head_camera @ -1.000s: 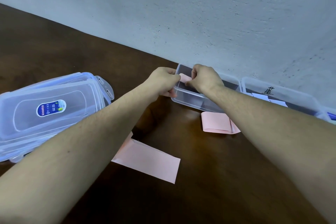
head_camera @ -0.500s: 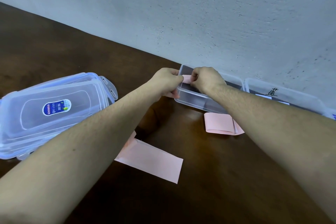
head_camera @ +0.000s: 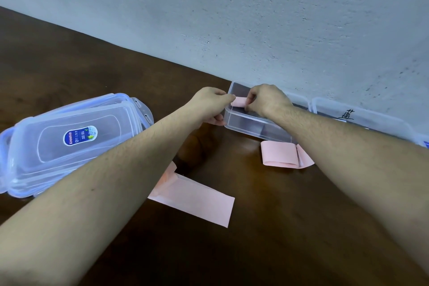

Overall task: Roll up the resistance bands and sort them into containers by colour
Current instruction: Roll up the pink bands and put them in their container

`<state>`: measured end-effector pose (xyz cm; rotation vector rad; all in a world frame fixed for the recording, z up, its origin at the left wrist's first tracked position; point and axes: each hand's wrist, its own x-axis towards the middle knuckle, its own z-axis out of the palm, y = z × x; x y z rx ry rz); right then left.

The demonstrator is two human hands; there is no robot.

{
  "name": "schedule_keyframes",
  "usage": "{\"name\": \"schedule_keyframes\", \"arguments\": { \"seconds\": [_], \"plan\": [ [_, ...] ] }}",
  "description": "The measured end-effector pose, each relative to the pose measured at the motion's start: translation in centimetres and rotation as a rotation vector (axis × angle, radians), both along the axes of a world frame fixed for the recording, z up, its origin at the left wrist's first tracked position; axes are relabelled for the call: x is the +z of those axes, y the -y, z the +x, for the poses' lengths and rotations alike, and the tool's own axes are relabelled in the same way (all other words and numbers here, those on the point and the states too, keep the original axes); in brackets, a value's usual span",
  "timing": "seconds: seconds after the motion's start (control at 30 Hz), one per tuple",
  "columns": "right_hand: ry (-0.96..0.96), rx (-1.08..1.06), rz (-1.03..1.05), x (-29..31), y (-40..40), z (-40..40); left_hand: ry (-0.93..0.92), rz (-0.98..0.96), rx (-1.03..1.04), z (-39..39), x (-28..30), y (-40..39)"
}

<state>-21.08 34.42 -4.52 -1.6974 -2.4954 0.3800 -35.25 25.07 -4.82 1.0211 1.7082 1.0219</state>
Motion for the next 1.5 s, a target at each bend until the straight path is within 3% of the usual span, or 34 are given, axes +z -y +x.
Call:
{"name": "schedule_keyframes", "arguments": {
  "seconds": [0.2,0.5,0.77,1.07,1.2,1.5],
  "plan": [
    [-0.049,0.016,0.034,0.8,0.8,0.7,-0.066,-0.001,0.046,-0.2,0.5,0.7],
    [-0.215,0.149,0.183,3.5,6.3,2.5,-0.466,0.228,0.063,0.9,1.6,5.4],
    [-0.191,0.144,0.171,1.5,10.9,6.4,-0.582,0.243,-0.255,6.2,-0.5,8.5],
    [-0.153,0.028,0.08,-0.2,13.7,12.3,-0.721,0.274,-0.399,10.3,-3.9,6.2],
    [-0.154,-0.015,0.068,-1.1,14.8,14.5,-0.716,0.295,-0.382,11.0,-4.9,5.8],
    [-0.184,-0.059,0.075,-2.2,17.3,18.9,-0.317,0.356,-0.379,13.3,-3.6,10.3]
  ]
}}
